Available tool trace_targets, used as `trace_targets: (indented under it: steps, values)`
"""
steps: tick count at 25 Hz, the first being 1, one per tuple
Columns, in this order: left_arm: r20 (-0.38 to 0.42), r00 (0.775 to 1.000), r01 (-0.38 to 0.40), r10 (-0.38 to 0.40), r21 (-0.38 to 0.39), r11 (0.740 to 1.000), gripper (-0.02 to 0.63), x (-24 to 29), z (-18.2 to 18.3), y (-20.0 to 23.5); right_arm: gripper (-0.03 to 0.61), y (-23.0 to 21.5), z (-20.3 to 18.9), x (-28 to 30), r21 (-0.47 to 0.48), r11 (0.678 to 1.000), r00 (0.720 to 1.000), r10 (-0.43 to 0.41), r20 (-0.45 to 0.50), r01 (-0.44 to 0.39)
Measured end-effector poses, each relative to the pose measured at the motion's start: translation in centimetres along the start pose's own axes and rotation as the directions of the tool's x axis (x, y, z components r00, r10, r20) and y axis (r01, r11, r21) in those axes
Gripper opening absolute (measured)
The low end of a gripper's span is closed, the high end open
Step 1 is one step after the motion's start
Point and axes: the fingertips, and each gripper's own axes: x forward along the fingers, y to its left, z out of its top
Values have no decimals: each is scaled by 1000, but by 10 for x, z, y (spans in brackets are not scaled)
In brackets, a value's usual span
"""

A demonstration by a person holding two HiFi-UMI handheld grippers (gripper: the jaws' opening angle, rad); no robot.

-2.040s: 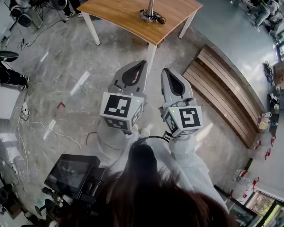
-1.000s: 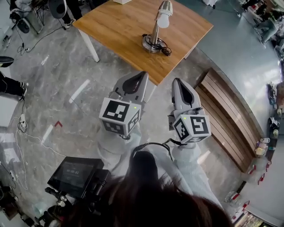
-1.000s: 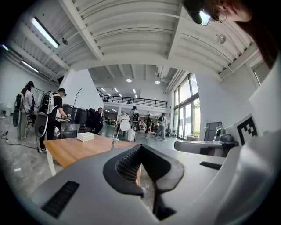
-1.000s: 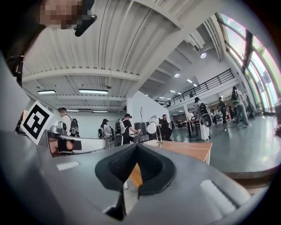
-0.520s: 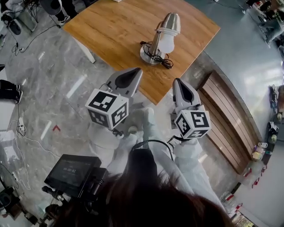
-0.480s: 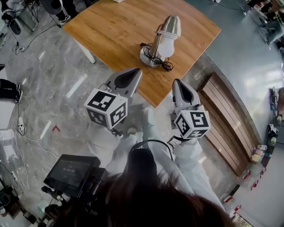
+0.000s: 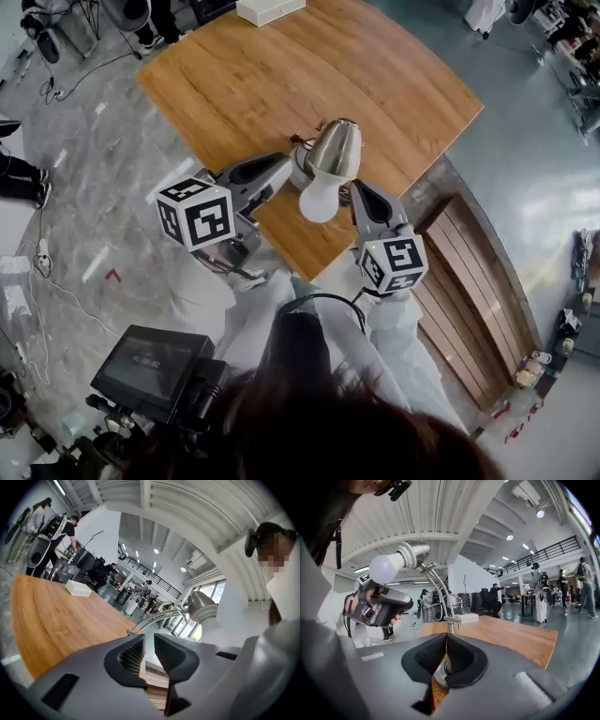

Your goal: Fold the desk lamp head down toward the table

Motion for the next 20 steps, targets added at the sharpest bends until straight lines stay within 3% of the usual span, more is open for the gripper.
trace_targets:
  steps: [2, 6, 8, 11, 13, 15, 20]
  values:
    - [1, 997, 74, -74, -87, 994, 73, 8, 6, 10, 9, -7, -3, 17, 1, 999, 999, 45, -17, -45]
    - [-17, 976, 205, -216, -255, 945, 153, 24, 16, 26, 37, -11, -9, 52, -11, 993, 992, 120, -45, -121]
    - [-40, 957, 251, -286, -377, 892, 196, 32, 16, 32, 78, -10, -12, 66, -19, 987, 986, 159, -50, -160]
    - [-61, 913, 301, -403, -567, 767, 232, 47, 18, 35, 143, -9, -14, 89, -47, 977, 977, 207, -57, -210]
    - [-67, 884, 319, -463, -637, 702, 232, 61, 22, 40, 159, -12, -18, 107, -70, 971, 973, 223, -60, -227]
    - [-84, 858, 324, -507, -677, 661, 232, 72, 21, 40, 171, -16, -21, 118, -80, 968, 970, 234, -62, -239]
    - [-115, 800, 332, -589, -733, 594, 232, 89, 9, 25, 181, -16, -24, 125, -100, 960, 964, 256, -68, -262]
